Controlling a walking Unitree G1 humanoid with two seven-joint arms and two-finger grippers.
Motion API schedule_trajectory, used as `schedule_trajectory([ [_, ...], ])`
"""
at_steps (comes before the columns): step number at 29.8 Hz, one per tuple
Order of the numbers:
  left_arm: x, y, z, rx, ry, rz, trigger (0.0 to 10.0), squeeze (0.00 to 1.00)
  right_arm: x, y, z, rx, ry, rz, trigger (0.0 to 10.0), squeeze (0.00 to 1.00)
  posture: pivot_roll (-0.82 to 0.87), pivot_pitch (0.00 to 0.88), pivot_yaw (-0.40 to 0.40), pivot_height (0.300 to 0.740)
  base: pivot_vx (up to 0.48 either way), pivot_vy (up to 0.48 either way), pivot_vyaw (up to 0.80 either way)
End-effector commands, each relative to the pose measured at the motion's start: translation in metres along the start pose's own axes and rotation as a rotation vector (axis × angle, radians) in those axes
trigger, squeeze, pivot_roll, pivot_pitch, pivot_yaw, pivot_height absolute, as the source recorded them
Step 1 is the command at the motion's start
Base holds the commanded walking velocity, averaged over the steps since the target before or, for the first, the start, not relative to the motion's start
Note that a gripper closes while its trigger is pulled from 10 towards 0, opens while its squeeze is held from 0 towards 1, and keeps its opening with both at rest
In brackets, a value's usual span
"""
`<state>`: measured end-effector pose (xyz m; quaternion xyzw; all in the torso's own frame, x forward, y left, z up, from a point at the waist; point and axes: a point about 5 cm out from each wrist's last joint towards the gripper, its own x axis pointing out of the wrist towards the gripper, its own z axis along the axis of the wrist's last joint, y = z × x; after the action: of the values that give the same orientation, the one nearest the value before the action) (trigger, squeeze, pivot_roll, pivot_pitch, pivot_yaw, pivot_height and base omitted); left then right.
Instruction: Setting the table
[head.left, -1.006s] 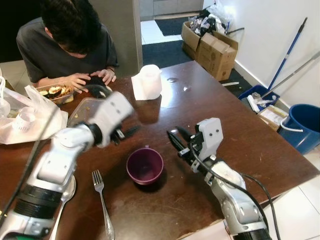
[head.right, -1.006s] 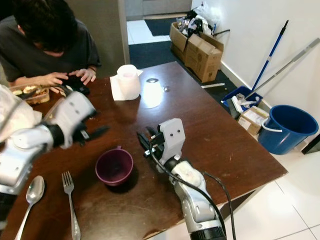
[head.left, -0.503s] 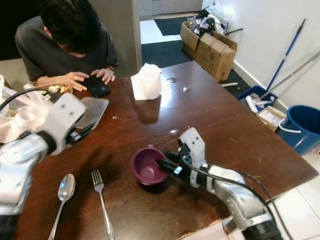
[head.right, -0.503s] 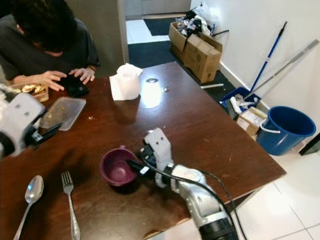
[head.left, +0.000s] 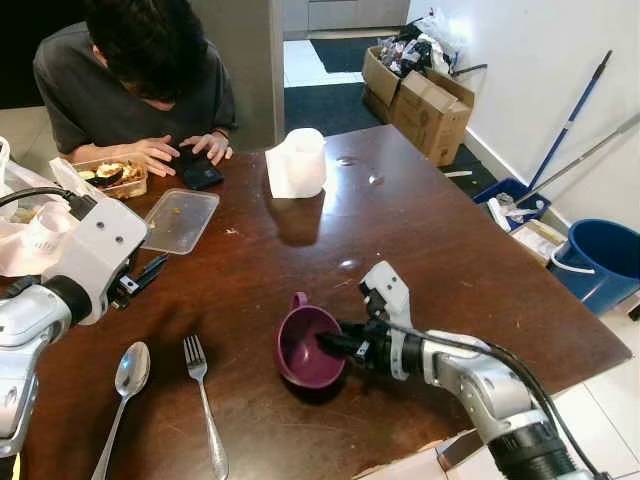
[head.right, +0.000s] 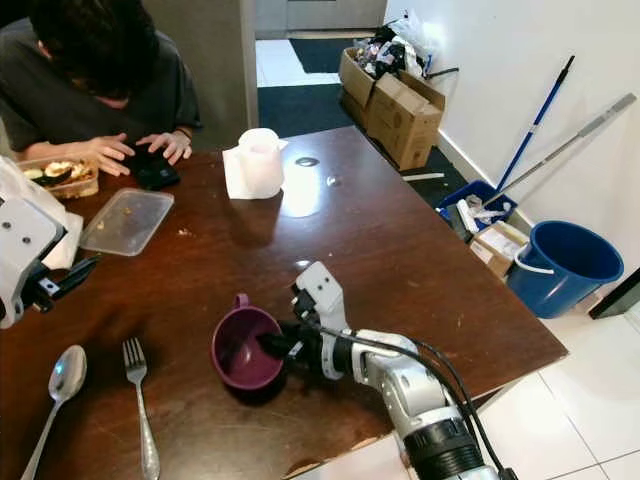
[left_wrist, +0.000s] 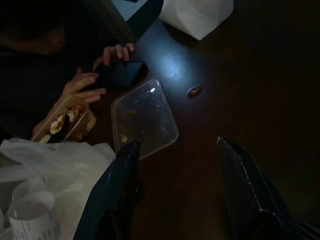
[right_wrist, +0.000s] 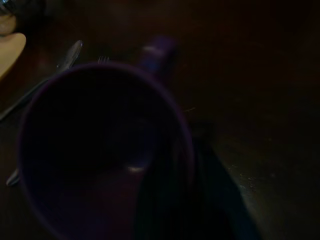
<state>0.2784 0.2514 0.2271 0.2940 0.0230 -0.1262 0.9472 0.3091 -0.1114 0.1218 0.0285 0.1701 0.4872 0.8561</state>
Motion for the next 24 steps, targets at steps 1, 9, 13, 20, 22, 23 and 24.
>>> schedule_trajectory([
  [1, -0.002, -0.005, -0.002, -0.014, 0.009, -0.004, 10.0, 0.00, 0.000, -0.002, -0.002, 0.049, -0.012, 0.016, 0.0, 0.00, 0.09, 0.050, 0.046, 0.740, 0.000, 0.000, 0.00],
  [9, 0.002, -0.013, -0.003, -0.042, 0.010, 0.002, 10.0, 0.00, -0.002, -0.002, 0.007, 0.088, -0.101, 0.023, 0.0, 0.00, 0.08, 0.052, 0.045, 0.740, 0.000, 0.000, 0.00],
  [13, 0.006, -0.019, -0.002, -0.066, 0.000, 0.026, 10.0, 0.00, -0.004, -0.004, 0.022, 0.084, -0.204, -0.030, 0.0, 0.00, 0.07, 0.052, 0.046, 0.740, 0.000, 0.000, 0.00],
  [20, 0.018, -0.013, 0.006, -0.185, -0.083, 0.263, 10.0, 0.00, -0.012, -0.010, 0.055, -0.002, -0.411, -0.274, 7.4, 0.00, 0.03, 0.038, 0.061, 0.740, 0.000, 0.000, 0.00],
  [22, 0.020, -0.013, 0.008, -0.248, -0.104, 0.345, 10.0, 0.00, -0.015, -0.006, 0.061, -0.034, -0.480, -0.376, 10.0, 0.00, 0.02, 0.029, 0.064, 0.740, 0.000, 0.000, 0.00],
  [23, 0.020, -0.013, 0.008, -0.248, -0.104, 0.345, 10.0, 0.00, -0.015, -0.006, 0.061, -0.034, -0.480, -0.376, 10.0, 0.00, 0.02, 0.029, 0.064, 0.740, 0.000, 0.000, 0.00],
  [24, 0.021, -0.014, 0.009, -0.266, -0.107, 0.367, 10.0, 0.00, -0.016, -0.004, 0.061, -0.049, -0.502, -0.415, 10.0, 0.00, 0.02, 0.024, 0.068, 0.740, 0.000, 0.000, 0.00],
])
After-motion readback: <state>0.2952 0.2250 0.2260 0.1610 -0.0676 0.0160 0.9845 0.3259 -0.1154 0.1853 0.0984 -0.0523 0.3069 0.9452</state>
